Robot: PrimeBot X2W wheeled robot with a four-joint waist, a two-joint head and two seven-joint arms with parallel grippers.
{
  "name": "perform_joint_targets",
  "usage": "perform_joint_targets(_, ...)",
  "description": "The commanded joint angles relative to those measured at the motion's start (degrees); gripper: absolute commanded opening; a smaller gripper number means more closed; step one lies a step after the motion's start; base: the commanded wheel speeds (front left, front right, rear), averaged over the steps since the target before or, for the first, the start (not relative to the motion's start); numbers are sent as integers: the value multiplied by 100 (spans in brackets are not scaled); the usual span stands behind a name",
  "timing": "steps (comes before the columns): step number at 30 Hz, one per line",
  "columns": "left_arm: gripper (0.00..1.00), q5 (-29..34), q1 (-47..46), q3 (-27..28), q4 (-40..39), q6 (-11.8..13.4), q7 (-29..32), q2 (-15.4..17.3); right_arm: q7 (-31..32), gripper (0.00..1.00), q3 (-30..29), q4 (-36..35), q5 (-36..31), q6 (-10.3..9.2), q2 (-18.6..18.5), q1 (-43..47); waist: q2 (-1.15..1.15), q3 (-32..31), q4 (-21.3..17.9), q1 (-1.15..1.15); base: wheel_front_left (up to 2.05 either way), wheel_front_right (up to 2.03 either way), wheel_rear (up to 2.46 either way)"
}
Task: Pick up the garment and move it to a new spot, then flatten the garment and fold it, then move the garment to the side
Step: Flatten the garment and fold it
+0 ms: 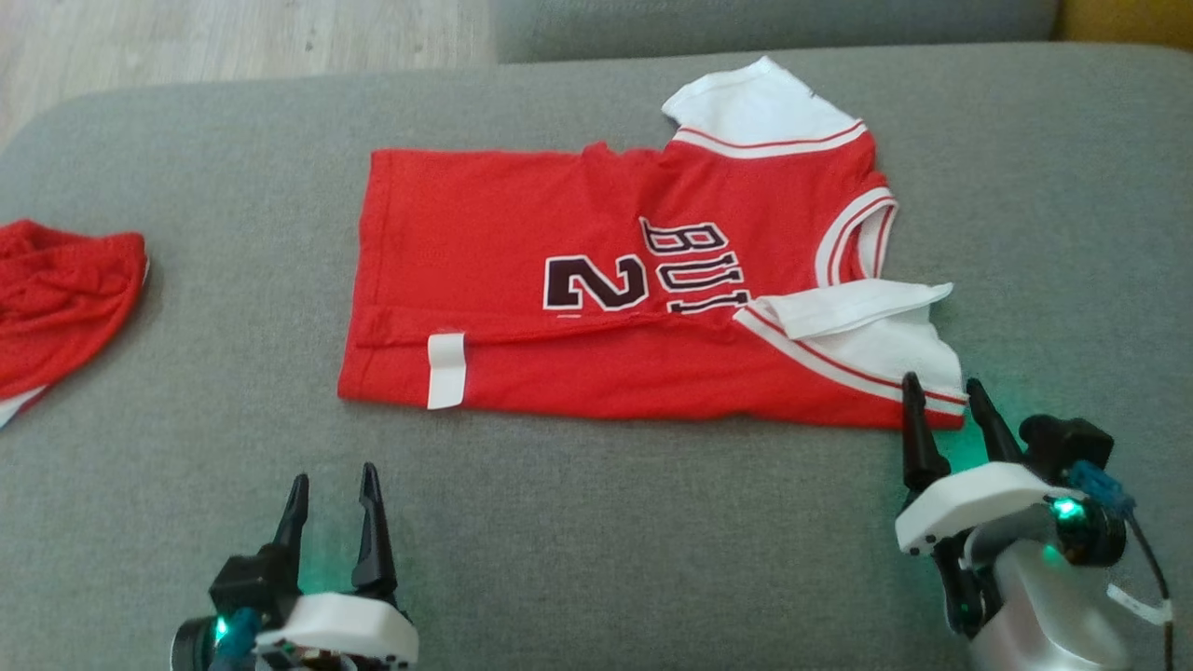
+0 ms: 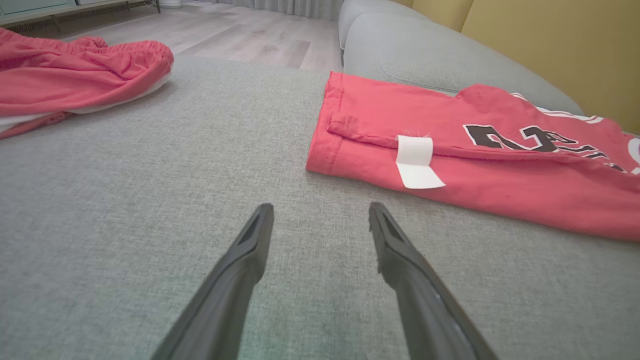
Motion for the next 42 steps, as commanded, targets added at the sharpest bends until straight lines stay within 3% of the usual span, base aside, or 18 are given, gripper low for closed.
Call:
perform_joint_targets(1,100,-48,-172,129,-125,-21,-38,73,-37,100,76,-25,-75,43,-16,-96,0,76,55,-1,0,0,0)
perform_joint_targets(8,100,-93,-321,144,-132,-52,-38,73,-37,99,-49,888,-165,43,-16,-314,0,206,95,-1,0,0,0)
perform_joint_targets(9,100,-112,-344,144,-141,-53,-38,73,-37,78,-9,965,-125,43,-16,-328,0,219,88,-1,0,0,0)
perform_joint_targets(11,100,-137,-401,155,-158,-63,-38,73,-37,0,131,1071,-63,43,-16,-341,0,245,67,-1,0,0,0)
perform_joint_targets(19,100,-261,-979,316,-64,-235,-38,73,-37,0,451,714,105,43,-16,-380,0,417,-41,-1,0,0,0)
perform_joint_targets(25,100,-423,-1582,444,659,-418,-38,73,-37,0,664,289,166,43,-16,-395,0,558,-154,-1,0,0,0)
perform_joint_targets(34,100,-525,-2000,486,1939,-450,-38,73,-37,0,858,-26,295,43,-16,-427,0,677,-320,-1,0,0,0)
perform_joint_targets(35,87,-556,-2024,449,2047,-476,-38,73,-37,0,862,-63,305,43,-16,-428,0,685,-328,-1,0,0,0)
perform_joint_targets(37,0,-632,-2072,341,2221,-548,-38,73,-37,0,860,-158,331,43,-16,-423,0,684,-331,-1,0,0,0)
perform_joint_targets(42,0,-884,-2151,53,2251,-702,-38,73,-37,0,857,-452,509,43,-16,-397,0,577,-270,-1,0,0,0)
